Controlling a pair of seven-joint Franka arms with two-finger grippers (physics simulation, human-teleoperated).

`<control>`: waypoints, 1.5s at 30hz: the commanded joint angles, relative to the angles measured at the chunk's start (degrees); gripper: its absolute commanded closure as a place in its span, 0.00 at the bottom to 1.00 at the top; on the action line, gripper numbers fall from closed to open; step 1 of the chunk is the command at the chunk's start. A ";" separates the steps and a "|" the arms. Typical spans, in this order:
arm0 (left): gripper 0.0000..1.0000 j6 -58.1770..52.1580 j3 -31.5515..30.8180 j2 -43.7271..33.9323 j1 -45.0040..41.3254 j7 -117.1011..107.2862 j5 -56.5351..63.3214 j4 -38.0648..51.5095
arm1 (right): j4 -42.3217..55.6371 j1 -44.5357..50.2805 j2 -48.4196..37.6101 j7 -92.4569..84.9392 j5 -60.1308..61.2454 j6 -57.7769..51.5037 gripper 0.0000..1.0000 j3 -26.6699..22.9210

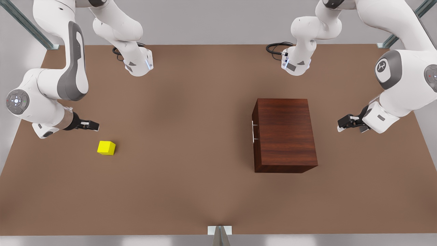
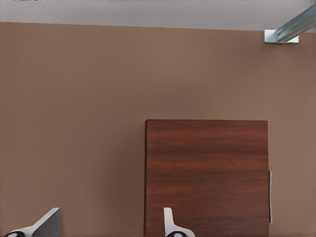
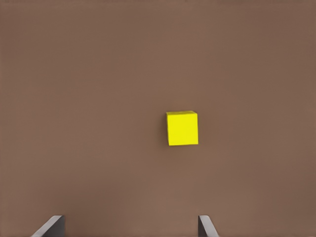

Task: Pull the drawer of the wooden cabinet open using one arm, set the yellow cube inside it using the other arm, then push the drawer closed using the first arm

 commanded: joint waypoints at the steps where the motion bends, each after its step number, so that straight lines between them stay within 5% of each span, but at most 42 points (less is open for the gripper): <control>1: 0.00 0.58 0.03 -0.05 -0.03 4.08 -0.08 -0.42 | 0.03 -0.02 -0.03 1.14 0.06 0.69 0.00 0.01; 6: 0.00 -0.12 -0.50 2.06 -5.39 3.73 5.64 1.60 | 2.66 -2.39 0.05 3.77 0.24 -1.42 0.00 -1.04; 8: 0.00 -1.71 -1.02 2.76 -7.76 4.17 9.06 1.60 | 2.93 -3.71 0.05 22.56 0.41 -2.04 0.00 -1.31; 10: 0.00 -2.76 -1.91 4.34 -19.88 -8.29 13.01 1.95 | 2.84 -3.80 1.02 42.53 0.33 -0.81 0.00 -1.22; 12: 0.00 -4.78 -1.90 9.61 -28.94 -24.38 13.99 6.69 | 2.66 -6.17 1.02 44.55 6.91 0.51 0.00 -1.31; 16: 0.00 -4.87 -1.82 20.69 -38.61 -46.63 14.25 16.45 | 2.66 -4.94 3.66 71.35 6.31 11.05 0.00 -0.69; 23: 0.00 10.77 -1.38 21.83 -37.82 -53.04 13.63 2.13 | 3.02 -3.54 7.26 90.88 0.15 11.41 0.00 -0.78; 45: 0.00 12.44 -1.29 27.72 -37.82 -63.33 22.43 0.81 | 4.42 -3.54 8.49 94.04 -0.11 11.23 0.00 -0.87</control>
